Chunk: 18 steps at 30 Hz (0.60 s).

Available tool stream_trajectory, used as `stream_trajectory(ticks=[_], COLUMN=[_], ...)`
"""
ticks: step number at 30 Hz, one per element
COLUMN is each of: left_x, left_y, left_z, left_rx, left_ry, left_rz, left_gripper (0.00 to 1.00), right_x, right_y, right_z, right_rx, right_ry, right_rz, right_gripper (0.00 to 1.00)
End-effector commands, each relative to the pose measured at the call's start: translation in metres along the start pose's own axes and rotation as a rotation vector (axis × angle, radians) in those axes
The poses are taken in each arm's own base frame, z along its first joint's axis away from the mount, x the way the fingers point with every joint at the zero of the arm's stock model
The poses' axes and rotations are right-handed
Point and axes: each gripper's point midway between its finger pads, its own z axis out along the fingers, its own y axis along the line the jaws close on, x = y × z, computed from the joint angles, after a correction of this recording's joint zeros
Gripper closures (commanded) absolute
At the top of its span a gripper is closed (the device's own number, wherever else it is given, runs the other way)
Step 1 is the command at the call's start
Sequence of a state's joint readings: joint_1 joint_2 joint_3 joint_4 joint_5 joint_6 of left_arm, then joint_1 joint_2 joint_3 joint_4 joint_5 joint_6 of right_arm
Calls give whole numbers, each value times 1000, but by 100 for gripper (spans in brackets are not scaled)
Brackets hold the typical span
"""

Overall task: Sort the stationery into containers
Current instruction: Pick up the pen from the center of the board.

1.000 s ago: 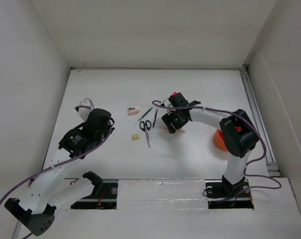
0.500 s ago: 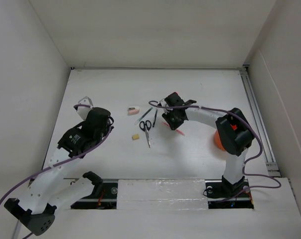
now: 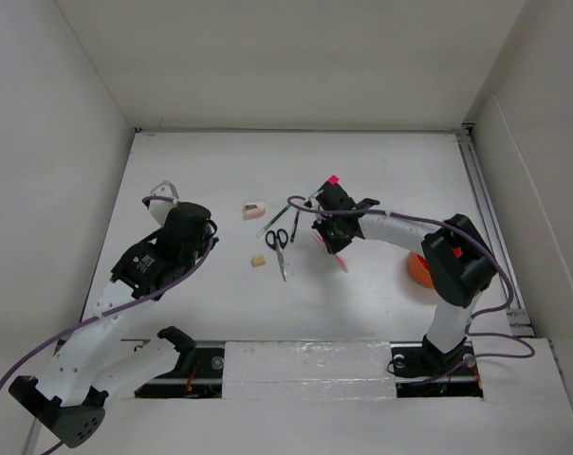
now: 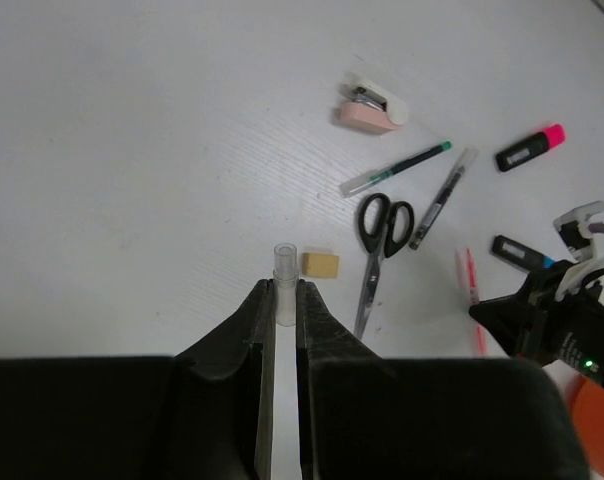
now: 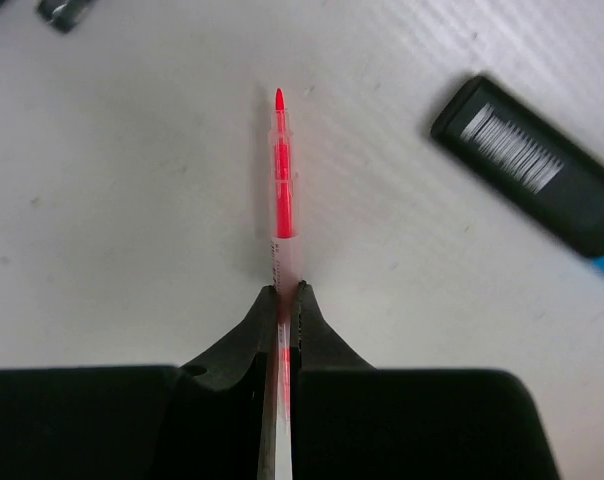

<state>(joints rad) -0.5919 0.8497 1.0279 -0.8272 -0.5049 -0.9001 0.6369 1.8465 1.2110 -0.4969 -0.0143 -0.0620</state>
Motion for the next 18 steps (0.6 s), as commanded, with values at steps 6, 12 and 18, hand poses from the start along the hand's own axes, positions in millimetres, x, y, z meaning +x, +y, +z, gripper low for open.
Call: stream_trajectory(ticks=[6,12,18], left_x=[-25,-42,-51], left_y=[-85,-129,-130], left_z=[-11,-35,-44], left_rx=[365,578,632], left_ry=[-45,-77,-137], left_rz=[9,62,15], left_gripper=[100,100,100], right_x=[-56,-66,-66], right_y=[58,142,202], right_z=[-75,-137,-197], right_rx=[-114,-502,-828], right_ry=[-330,-514,-629], right_rz=[248,276,323], right_gripper=[100,100,100])
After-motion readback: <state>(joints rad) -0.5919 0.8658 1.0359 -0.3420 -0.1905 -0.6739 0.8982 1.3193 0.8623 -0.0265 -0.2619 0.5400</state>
